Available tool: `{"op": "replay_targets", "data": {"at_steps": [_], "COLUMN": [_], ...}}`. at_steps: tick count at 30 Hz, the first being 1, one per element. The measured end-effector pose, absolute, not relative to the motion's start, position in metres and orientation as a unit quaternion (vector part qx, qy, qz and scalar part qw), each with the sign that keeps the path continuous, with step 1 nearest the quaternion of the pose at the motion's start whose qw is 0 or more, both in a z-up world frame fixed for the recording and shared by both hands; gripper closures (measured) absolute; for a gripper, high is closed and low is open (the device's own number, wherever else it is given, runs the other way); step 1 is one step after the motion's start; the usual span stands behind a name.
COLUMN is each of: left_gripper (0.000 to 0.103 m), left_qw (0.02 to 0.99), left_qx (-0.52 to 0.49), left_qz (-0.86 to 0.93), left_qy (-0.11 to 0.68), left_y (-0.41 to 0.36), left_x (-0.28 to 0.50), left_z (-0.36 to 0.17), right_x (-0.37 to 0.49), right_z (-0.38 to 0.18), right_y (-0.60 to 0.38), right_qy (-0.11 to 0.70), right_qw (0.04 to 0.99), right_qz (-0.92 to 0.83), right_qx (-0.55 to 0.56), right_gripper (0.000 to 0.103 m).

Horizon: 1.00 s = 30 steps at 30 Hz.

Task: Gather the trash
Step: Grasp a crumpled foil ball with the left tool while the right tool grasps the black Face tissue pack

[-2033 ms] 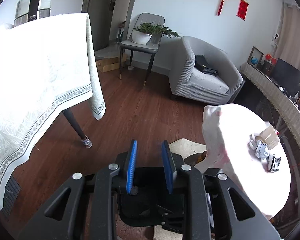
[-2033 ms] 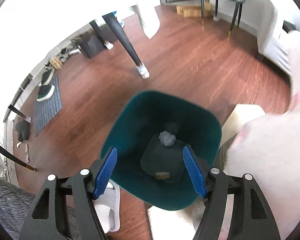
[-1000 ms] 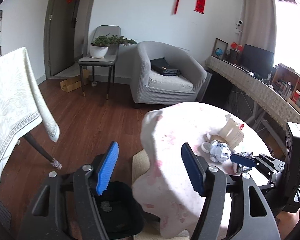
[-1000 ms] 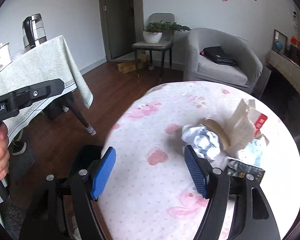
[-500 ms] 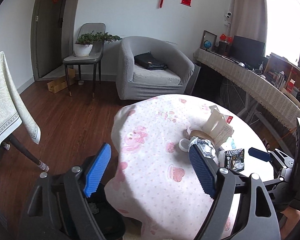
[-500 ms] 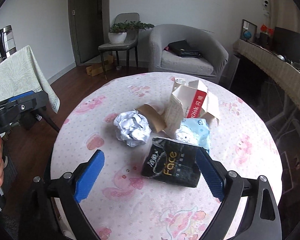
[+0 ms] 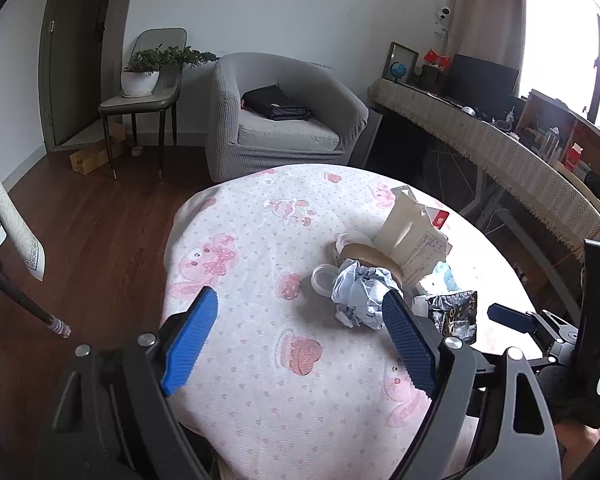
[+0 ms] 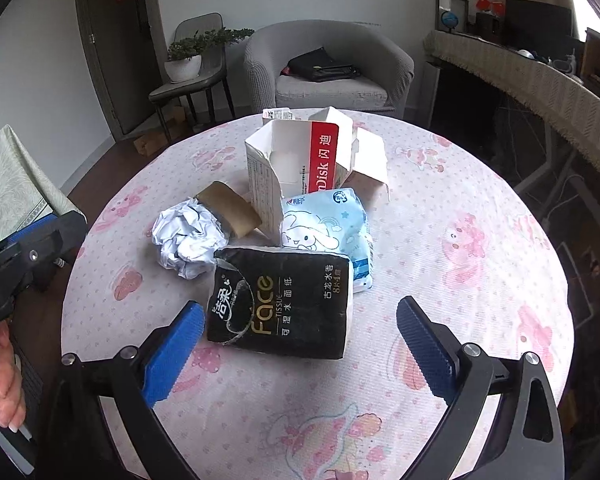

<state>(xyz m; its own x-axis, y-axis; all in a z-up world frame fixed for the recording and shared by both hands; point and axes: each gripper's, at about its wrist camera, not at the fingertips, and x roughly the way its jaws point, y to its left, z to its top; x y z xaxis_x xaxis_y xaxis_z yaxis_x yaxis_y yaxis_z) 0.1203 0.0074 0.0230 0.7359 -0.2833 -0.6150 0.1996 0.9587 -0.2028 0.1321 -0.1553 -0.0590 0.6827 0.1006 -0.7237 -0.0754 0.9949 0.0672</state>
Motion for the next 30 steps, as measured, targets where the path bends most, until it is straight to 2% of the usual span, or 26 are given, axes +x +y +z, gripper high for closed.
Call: {"op": "replay_targets", "data": {"at_steps": [17, 18, 19, 20, 30], "left_gripper": [0.016, 0.016, 0.016, 0.017, 0.026], "left_qw": [0.92, 0.92, 0.919, 0.919, 0.912], "left_qx": [-0.054, -0.05, -0.049, -0.05, -0.072], "left_qz": [-0.145, -0.143, -0.142, -0.143, -0.152], "left_qy": [0.36, 0.362, 0.364, 0.365, 0.375], "left_y": [-0.02, -0.023, -0.025, -0.027, -0.042], "left_x": [0.141, 0.141, 0.142, 0.142, 0.151], "left_z": [0.011, 0.009, 0.008, 0.007, -0.001], "right_x": [0.146, 0.147, 0.147, 0.147, 0.132], "right_z": [-0.071, -0.07, -0.069, -0.069, -0.058], "right_y": [-0.153, -0.156, -0.159, -0.16, -0.19], "right_qy": [0.416, 0.415, 0.413, 0.415, 0.405], "right_qw": [0.909, 0.91, 0.91, 0.909, 0.912], "right_qz": [0.014, 0.021, 0.032, 0.033, 0.062], "right_qx": [-0.001, 0.003, 0.009, 0.009, 0.019], "right_gripper": [0.005, 0.011, 0.024, 0.027, 0.028]}}
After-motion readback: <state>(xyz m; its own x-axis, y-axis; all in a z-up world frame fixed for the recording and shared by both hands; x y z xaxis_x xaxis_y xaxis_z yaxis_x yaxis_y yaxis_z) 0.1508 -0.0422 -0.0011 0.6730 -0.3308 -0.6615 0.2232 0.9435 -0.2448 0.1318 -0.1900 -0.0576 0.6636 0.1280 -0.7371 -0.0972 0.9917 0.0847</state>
